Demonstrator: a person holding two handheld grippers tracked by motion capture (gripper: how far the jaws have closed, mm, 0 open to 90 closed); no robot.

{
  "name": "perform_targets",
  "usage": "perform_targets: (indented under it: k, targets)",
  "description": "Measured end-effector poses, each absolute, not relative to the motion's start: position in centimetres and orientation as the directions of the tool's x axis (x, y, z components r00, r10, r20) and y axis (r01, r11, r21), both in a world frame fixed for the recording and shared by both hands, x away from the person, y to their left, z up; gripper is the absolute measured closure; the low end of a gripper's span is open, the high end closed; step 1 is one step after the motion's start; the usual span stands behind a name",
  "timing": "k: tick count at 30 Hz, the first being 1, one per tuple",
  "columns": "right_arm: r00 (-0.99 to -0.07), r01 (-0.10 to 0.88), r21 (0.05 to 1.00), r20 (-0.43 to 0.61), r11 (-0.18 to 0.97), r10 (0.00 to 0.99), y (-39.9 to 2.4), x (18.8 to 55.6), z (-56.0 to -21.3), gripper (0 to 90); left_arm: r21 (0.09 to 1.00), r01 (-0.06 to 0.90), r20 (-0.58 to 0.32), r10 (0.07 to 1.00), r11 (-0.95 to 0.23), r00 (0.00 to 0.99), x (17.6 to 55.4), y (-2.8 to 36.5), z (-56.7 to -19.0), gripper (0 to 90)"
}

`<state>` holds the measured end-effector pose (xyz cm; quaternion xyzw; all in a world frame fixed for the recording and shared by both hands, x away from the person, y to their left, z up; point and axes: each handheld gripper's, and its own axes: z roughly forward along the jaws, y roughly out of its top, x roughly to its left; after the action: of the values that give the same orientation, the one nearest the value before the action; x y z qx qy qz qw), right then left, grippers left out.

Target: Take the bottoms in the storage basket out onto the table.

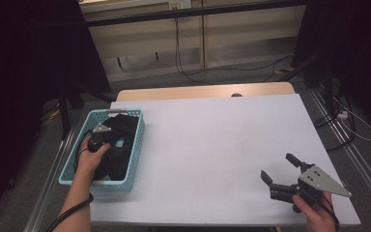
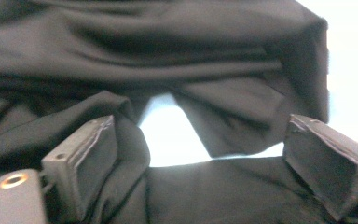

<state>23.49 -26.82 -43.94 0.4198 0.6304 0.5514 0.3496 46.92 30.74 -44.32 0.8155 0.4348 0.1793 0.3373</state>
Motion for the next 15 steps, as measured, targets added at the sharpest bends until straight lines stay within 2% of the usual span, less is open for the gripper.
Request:
perform_targets:
  k: [4, 9, 15]
  targets:
    - [-0.404, 0.142, 0.989, 0.022, 0.039, 0.915, -26.8, 23.5, -43.9, 1.2, 0.732, 0.563, 0.035, 0.847, -0.383, 0.531, 47.0, 31.2, -43.1, 6.7]
    - [-0.404, 0.142, 0.989, 0.022, 0.039, 0.914, -26.8, 23.4, -43.9, 1.2, 0.704, 0.593, 0.059, 0.864, -0.391, 0.5, 47.0, 31.9, -42.7, 5.8]
    - [-0.402, 0.143, 0.989, 0.022, 0.039, 0.915, -26.9, 23.3, -43.9, 1.2, 0.684, 0.628, 0.036, 0.877, -0.371, 0.478, 46.3, 32.6, -43.5, 5.9]
